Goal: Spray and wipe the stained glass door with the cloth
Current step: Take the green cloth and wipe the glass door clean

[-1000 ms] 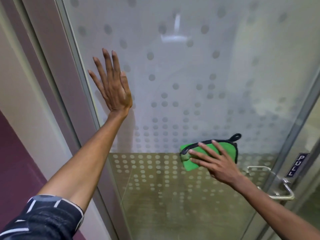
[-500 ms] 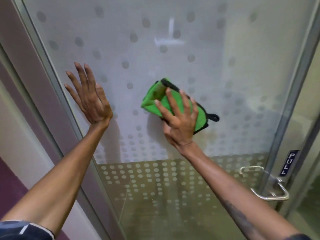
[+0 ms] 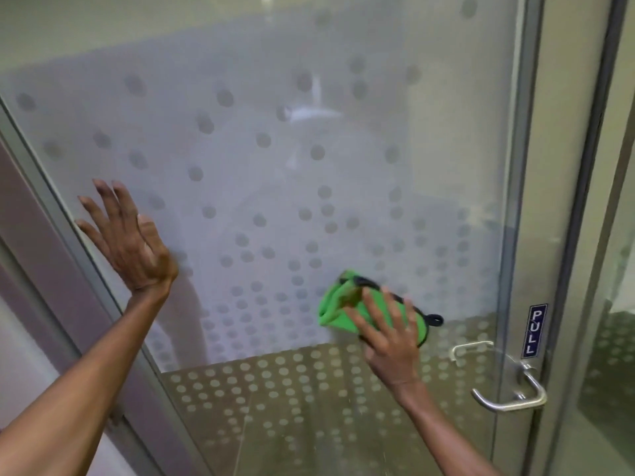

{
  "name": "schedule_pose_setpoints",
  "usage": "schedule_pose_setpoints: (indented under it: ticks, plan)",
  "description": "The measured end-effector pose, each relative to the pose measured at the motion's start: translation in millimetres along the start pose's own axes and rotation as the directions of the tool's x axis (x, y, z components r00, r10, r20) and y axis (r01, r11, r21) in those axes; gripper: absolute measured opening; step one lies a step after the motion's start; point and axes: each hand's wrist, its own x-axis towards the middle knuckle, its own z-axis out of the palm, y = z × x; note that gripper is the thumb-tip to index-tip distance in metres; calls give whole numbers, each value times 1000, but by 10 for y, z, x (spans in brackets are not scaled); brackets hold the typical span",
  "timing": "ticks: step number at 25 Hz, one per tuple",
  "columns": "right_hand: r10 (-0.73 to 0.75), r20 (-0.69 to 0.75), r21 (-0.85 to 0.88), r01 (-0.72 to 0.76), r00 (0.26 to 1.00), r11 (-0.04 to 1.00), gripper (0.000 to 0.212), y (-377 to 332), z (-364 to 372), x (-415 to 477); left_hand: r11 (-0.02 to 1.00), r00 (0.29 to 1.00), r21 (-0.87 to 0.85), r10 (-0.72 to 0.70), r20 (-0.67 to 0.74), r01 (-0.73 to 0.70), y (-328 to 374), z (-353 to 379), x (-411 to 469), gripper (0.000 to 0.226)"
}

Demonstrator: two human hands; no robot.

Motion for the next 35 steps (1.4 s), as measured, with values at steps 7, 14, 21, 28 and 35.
schedule_pose_setpoints:
  ticks: [7, 14, 21, 28, 35]
  plan:
    - [662, -292, 315, -584, 690, 748, 42, 797, -464, 1460, 999, 1000, -36, -5, -8, 5, 91, -32, 0, 53]
    - [262, -305, 202, -207, 916, 957, 57, -480, -219, 2327, 1000, 1000, -23, -18, 17, 19, 64, -10, 20, 54]
    - [-357, 73, 65, 352, 931, 934, 79, -290, 58, 511, 997, 999, -71, -24, 30, 26, 9, -17, 22, 54]
    - [370, -261, 66, -366, 891, 928, 58, 868, -386, 856, 996, 999, -80, -26, 23, 28, 38, -23, 20, 54]
    - [509, -426, 263, -437, 748, 860, 44, 374, -577, 2855, 998, 999, -45, -35, 28, 36, 38, 7, 27, 56]
